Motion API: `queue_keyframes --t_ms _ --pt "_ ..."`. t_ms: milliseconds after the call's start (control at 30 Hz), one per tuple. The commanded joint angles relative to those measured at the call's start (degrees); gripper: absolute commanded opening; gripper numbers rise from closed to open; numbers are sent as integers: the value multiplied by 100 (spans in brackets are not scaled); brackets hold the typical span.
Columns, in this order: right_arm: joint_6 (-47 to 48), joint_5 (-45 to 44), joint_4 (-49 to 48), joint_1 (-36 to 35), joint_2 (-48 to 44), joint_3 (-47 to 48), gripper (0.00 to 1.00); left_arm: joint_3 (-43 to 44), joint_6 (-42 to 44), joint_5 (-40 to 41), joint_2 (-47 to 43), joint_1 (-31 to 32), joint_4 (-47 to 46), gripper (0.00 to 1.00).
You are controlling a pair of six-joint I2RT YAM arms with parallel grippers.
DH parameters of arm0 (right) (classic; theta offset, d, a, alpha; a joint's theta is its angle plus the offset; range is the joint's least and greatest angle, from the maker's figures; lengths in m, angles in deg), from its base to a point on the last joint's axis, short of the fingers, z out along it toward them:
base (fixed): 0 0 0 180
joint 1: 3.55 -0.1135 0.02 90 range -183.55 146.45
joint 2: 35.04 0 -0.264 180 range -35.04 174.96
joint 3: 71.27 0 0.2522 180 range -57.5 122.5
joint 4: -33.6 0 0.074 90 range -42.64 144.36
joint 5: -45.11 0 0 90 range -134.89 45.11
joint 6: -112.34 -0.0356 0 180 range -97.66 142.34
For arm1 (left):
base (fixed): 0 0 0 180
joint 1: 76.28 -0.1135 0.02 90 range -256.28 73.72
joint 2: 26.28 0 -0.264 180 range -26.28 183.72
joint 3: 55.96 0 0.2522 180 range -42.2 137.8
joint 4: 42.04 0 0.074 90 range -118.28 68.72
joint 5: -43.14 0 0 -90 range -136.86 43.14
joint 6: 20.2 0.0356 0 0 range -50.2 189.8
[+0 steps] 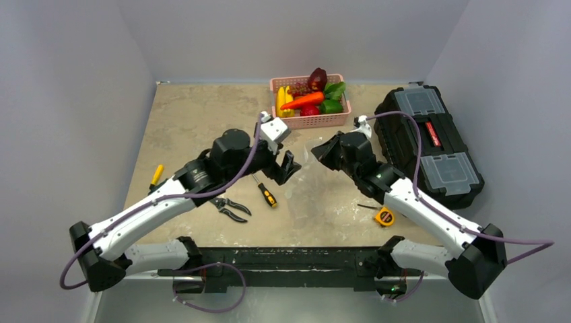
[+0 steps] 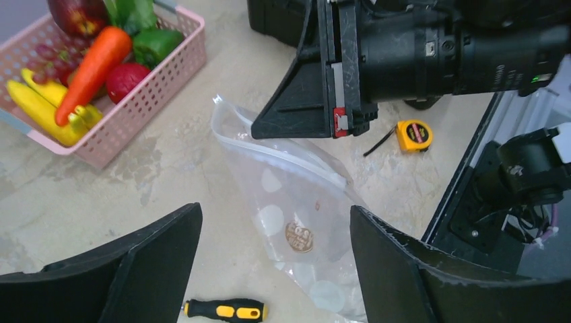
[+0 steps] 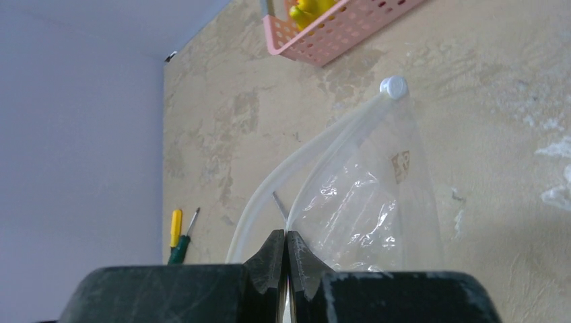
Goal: Place the food in the zip-top bag and seal the zipper
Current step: Open the zipper of the food storage bag.
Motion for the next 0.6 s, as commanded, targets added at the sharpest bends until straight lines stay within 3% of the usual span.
queue_keyframes --t_ms 0,133,267,433,567 --pt "1511 356 -1282 -41 -446 -333 0 -349 46 170 -936 15 -730 82" --pt "2475 870 -1712 -41 -614 -487 0 -694 17 697 -1462 -2 -1048 89" --pt "3158 1296 -2005 -39 -717 -554 0 -285 -380 1061 -1143 -252 -502 90" --pt "3524 1216 -2017 -63 -876 -531 0 63 -1295 -31 -507 -926 -160 89" --pt "3610 1065 -1871 -113 -887 -477 0 557 -1532 -787 230 -1085 314 82"
